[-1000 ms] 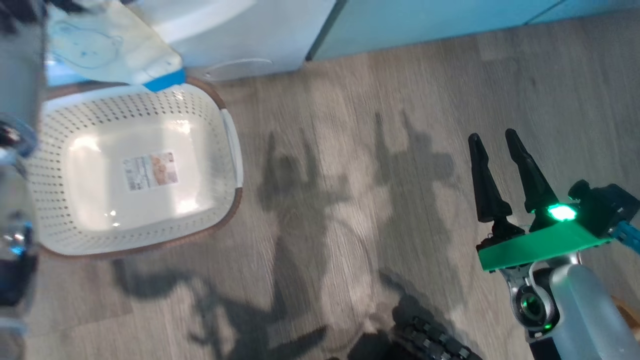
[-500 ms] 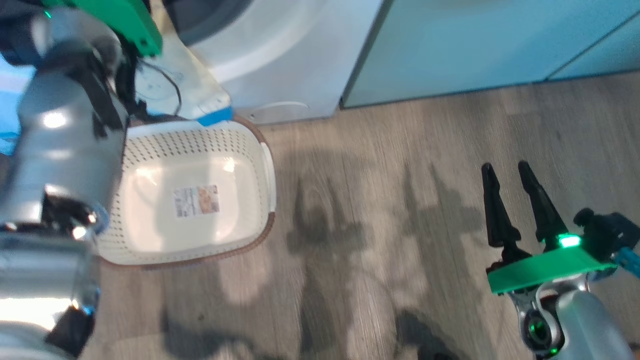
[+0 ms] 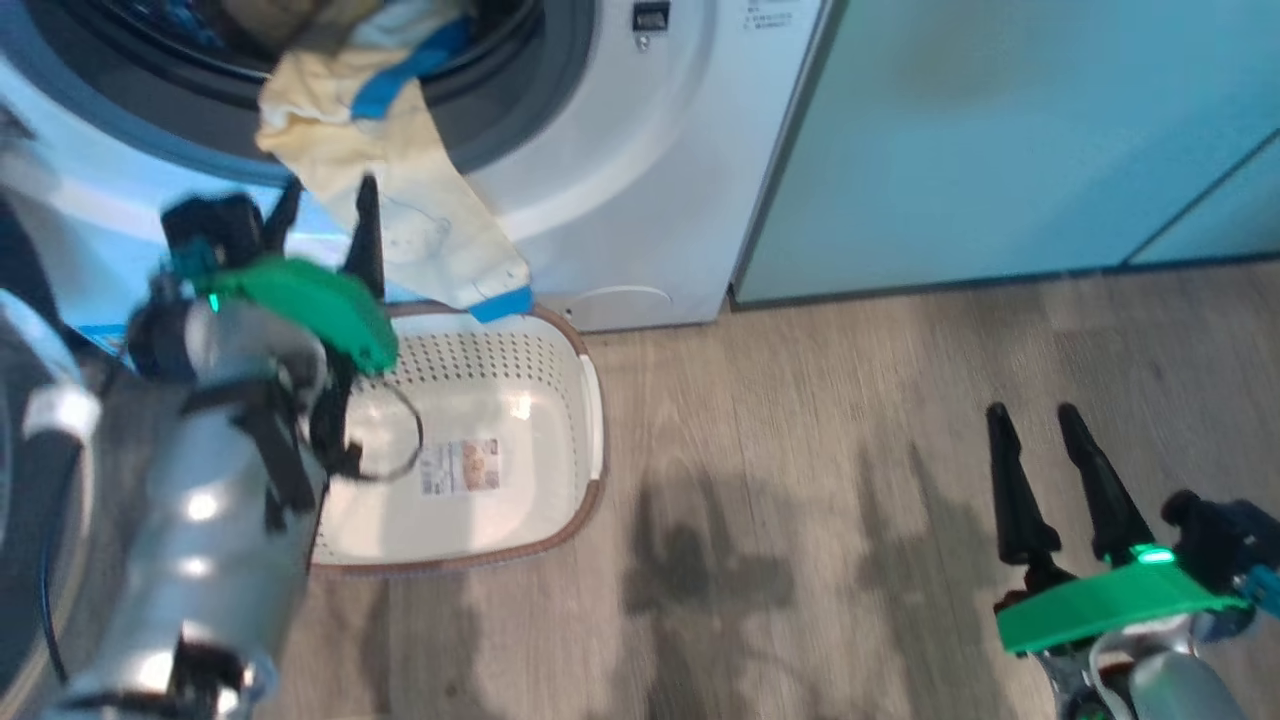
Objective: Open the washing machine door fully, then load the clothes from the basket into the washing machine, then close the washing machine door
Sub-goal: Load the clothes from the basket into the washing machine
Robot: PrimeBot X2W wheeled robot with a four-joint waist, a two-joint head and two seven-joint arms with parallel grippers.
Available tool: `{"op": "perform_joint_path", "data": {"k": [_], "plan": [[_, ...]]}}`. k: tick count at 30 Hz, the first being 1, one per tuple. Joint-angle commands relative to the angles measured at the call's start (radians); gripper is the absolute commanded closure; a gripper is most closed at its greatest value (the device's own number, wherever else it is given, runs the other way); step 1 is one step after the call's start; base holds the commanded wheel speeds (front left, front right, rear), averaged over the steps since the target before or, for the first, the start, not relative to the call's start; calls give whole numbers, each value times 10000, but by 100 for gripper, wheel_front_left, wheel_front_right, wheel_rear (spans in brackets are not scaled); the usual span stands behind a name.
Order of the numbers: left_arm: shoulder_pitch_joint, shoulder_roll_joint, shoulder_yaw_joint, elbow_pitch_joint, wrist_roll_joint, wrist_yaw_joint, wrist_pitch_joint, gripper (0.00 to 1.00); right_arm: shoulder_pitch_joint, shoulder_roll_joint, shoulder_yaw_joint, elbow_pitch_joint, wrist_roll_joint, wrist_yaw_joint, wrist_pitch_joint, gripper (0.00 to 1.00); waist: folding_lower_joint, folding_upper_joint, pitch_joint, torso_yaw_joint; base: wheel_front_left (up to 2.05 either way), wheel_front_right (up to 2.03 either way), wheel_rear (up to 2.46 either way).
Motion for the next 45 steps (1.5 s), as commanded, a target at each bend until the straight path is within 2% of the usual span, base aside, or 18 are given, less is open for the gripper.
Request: {"op": "perform_joint_path", "data": {"k": [1,12,21,34,45], "plan": [[-59,280,336,-454,-46,-6,-90,0,18,-150,95,-301,-56,44,-96,0,1,-1,-209,153,0,0,0],[3326,-175,987,-2992,59,5,-91,0,651,-323,-164,-405,-95,44,-96,0,1,-1,-1095,548,0,0,0],[4864,-517,1365,-4266,192,50,-91,0,892,-376,-260,-461,-69,44,-96,0,1,-1,-1414,724,0,0,0],[5178,-638,1504,-4435,266,46,-91,0,839,-367,-151,-481,-56,44,-96,0,1,-1,-1277,627,0,0,0],[4426,-414,942,-3331,-289,0,361,0,551,-276,-32,-557,-33,44,-96,0,1,-1,-574,379,0,0,0]]}}
